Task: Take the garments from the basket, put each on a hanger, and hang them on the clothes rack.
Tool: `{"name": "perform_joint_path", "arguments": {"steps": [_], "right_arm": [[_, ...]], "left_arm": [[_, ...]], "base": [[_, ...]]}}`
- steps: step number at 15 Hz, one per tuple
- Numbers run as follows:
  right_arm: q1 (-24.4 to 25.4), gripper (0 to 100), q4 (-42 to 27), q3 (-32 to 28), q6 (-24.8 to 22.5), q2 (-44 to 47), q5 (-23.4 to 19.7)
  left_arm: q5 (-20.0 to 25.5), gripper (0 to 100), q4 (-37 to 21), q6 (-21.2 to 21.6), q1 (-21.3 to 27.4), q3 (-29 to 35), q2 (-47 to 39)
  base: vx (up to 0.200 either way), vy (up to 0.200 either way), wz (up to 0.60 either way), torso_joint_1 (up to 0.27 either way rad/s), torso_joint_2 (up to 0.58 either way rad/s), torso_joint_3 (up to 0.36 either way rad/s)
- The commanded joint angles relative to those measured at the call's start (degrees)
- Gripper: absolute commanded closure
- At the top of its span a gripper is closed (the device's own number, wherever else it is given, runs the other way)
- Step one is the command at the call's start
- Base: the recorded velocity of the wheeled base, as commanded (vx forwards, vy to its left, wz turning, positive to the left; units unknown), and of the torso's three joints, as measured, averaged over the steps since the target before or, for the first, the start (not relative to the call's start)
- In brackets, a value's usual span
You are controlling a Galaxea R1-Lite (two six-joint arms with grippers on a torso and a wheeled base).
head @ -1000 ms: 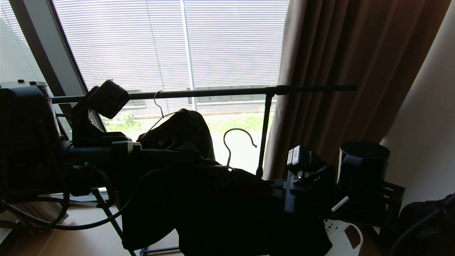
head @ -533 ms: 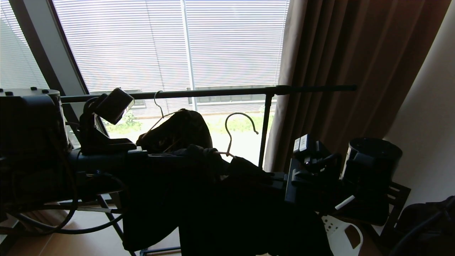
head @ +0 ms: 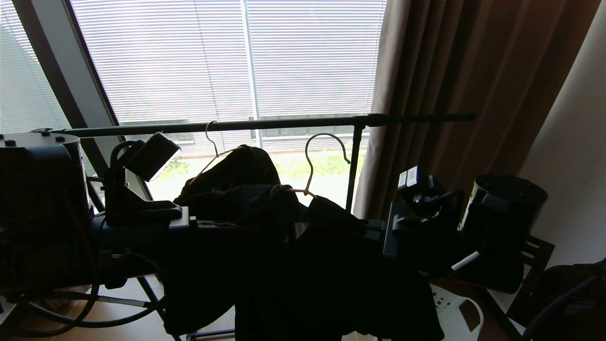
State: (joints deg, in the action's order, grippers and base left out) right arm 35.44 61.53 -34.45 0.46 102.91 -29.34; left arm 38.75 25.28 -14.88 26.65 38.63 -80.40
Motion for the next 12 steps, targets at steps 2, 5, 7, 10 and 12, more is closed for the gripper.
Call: {"name": "perform_joint_path", "arguments": {"steps": [2,5,7,10,12], "right_arm": [[-0.28,100,2.55,0.61,0.33,-1.22,-0.01],[-0.28,100,3.43,1.14,0.33,-2.28,-0.1],[-0.28,100,3.43,1.4,0.33,-2.28,-0.1],[-0.46,100,3.51,2.37,0.24,-3.25,-0.1],[-2.04,100,3.43,2.19,0.24,-3.51,-0.36]], "left_arm": [[0.01,100,1.44,1.96,0.07,-2.16,-0.9],[-0.17,100,1.52,2.14,0.86,-2.25,-0.9],[-0.61,0,1.61,2.05,0.77,-2.25,-2.31],[-5.97,0,1.7,2.49,0.86,-3.92,-1.25],[-7.46,0,1.44,3.2,0.42,-4.09,2.09]], "base": [[0.0,0.0,0.0,0.0,0.0,0.0],[0.0,0.0,0.0,0.0,0.0,0.0],[0.0,0.0,0.0,0.0,0.0,0.0],[0.0,0.0,0.0,0.0,0.0,0.0],[0.0,0.0,0.0,0.0,0.0,0.0]]}}
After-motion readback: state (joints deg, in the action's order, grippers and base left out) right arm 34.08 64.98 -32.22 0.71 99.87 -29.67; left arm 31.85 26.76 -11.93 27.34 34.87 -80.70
